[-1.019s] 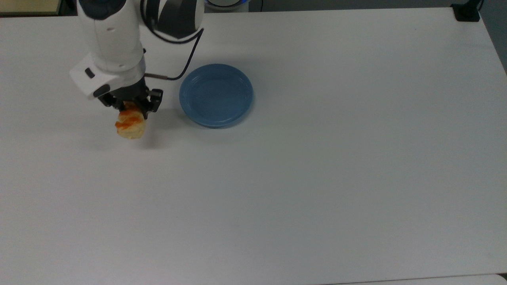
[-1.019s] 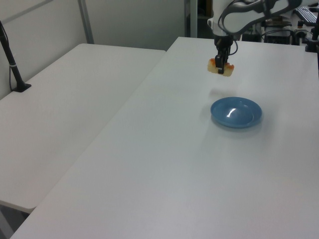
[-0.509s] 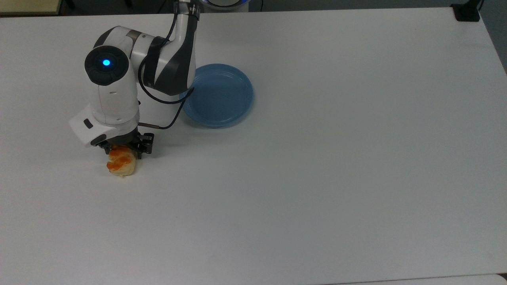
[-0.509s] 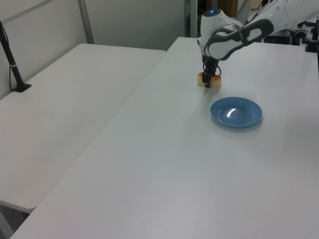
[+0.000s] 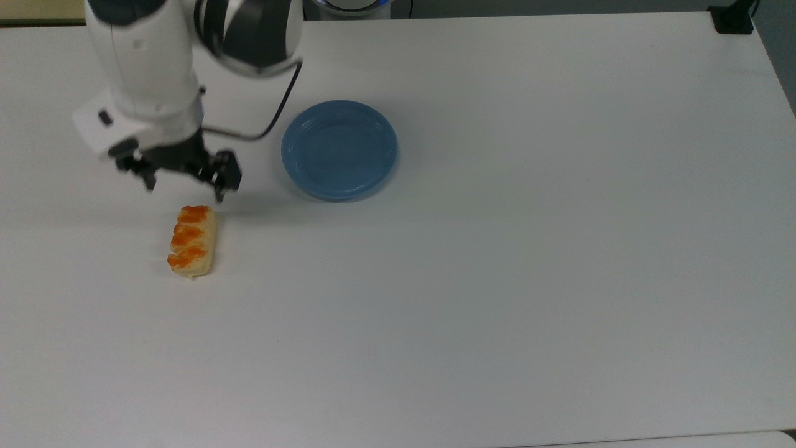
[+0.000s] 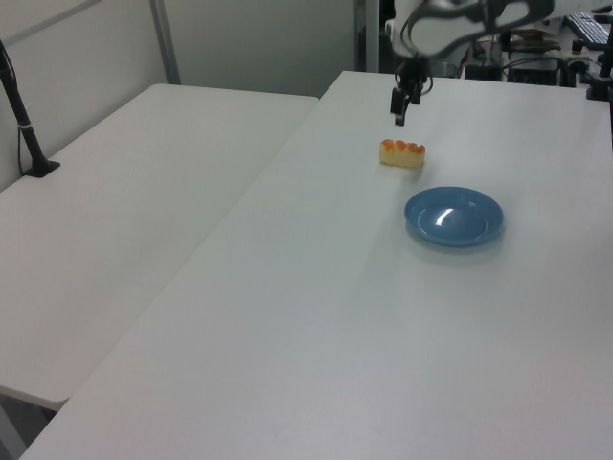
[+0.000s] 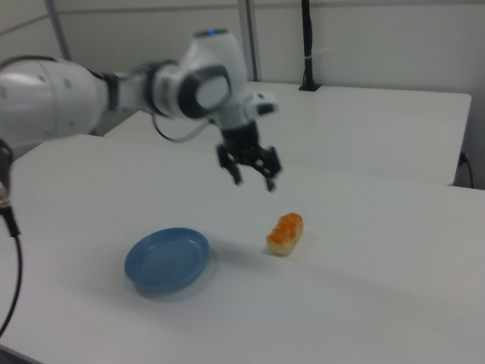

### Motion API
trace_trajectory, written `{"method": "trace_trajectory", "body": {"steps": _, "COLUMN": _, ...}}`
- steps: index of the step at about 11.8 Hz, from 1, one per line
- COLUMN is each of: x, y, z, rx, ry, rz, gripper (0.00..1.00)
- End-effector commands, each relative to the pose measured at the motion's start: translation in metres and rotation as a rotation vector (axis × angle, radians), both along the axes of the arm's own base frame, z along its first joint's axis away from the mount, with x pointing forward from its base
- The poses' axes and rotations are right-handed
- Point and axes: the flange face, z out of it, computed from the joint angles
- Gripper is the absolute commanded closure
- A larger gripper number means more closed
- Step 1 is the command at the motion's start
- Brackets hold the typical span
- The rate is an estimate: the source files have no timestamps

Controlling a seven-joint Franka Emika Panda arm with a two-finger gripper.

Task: Put the bread on the table
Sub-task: 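Lower the bread onto the table, open the gripper and lift away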

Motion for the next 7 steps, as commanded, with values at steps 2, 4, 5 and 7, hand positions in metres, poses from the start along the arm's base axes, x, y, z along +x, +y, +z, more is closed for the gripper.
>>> {"method": "trace_trajectory", "body": {"steps": 2, "x": -0.077, "y": 0.125, "z": 0.099, "rx": 0.113, "ry": 0.093, "rz": 0.027, "gripper": 0.00}}
{"method": "trace_trajectory", "body": {"steps": 4, "x": -0.103, "y": 0.173, "z": 0.117, "rx": 0.116, "ry": 0.168, "rz": 0.102, "gripper": 0.00}}
{"method": "trace_trajectory", "body": {"steps": 5, "x": -0.109, "y": 0.176, "z": 0.123, "rx": 0.116, "ry": 0.183, "rz": 0.105, "gripper": 0.00}}
{"method": "trace_trajectory", "body": {"steps": 7, "x": -0.111, "y": 0.176, "z": 0.126, "rx": 0.117, "ry": 0.185, "rz": 0.107, "gripper": 0.00}}
